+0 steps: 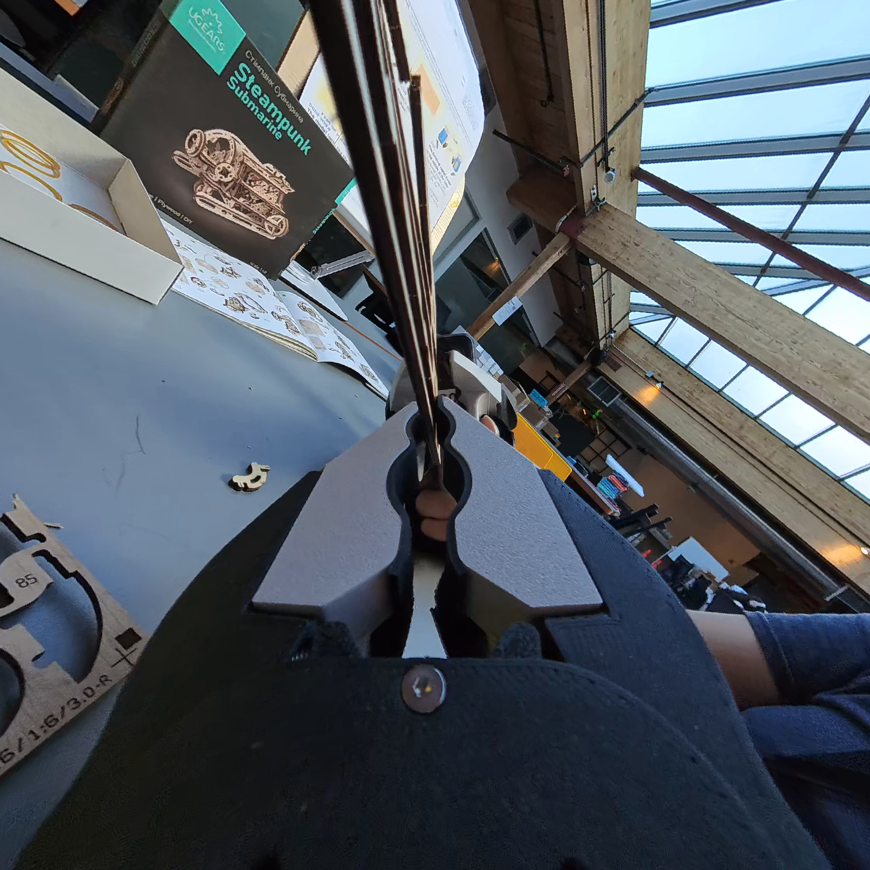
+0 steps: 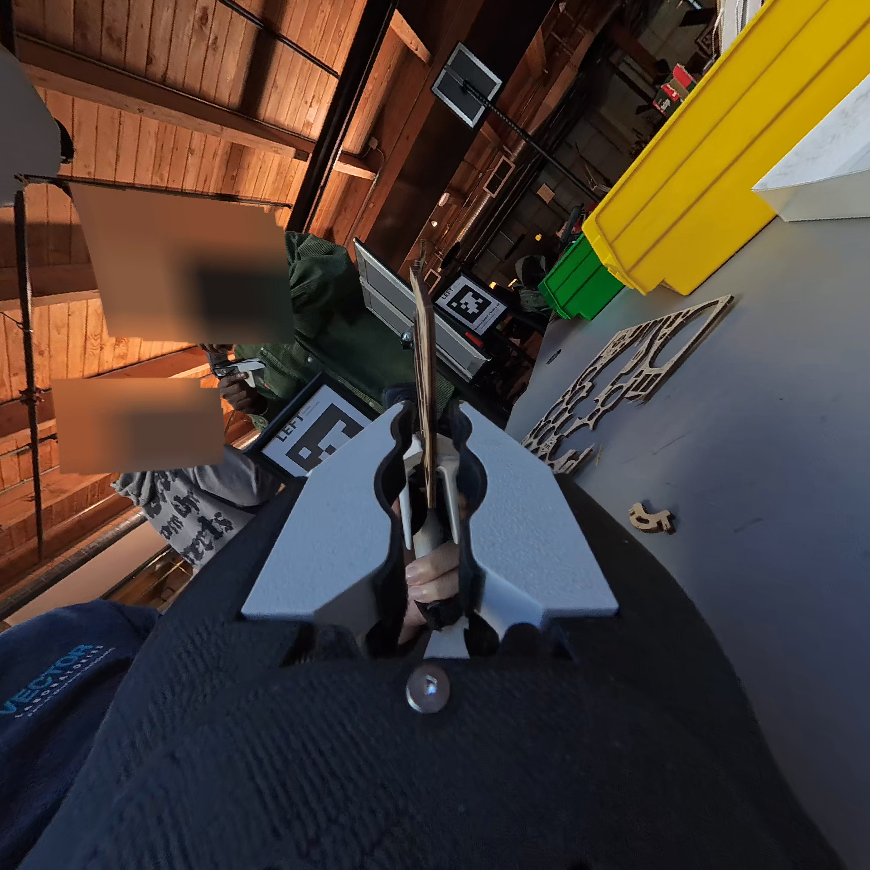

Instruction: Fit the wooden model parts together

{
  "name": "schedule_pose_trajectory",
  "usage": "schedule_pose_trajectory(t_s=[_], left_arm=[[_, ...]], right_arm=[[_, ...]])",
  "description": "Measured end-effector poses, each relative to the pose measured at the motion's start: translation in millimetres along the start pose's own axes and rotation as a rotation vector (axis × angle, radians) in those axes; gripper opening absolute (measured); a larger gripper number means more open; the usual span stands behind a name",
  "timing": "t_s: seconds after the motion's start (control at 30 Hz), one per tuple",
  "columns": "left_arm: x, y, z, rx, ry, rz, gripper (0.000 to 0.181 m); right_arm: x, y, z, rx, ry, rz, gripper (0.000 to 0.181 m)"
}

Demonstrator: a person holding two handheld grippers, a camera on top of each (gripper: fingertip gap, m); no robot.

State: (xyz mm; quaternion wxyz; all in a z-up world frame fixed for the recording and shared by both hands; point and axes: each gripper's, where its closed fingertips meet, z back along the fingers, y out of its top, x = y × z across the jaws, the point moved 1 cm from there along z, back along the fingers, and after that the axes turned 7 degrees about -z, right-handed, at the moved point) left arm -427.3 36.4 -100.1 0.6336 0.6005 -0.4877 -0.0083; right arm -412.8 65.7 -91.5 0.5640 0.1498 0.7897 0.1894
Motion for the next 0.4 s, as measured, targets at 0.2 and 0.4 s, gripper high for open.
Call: schedule_pose_trajectory(t_s=[0.2,0.4], left_arm=[[-1.9,1.8,3.9,-0.004,0.022,-0.032,0.001],[-1.7,-0.6,4.0,-0.037,0.01,-0.023,0.001]], right_arm=[[4.1,-10.4,-0.5,-0.106,-0.042,0.057,0.017],[4.0,-14.8,-1.1,-0.144,-0.039,0.065,0.003]])
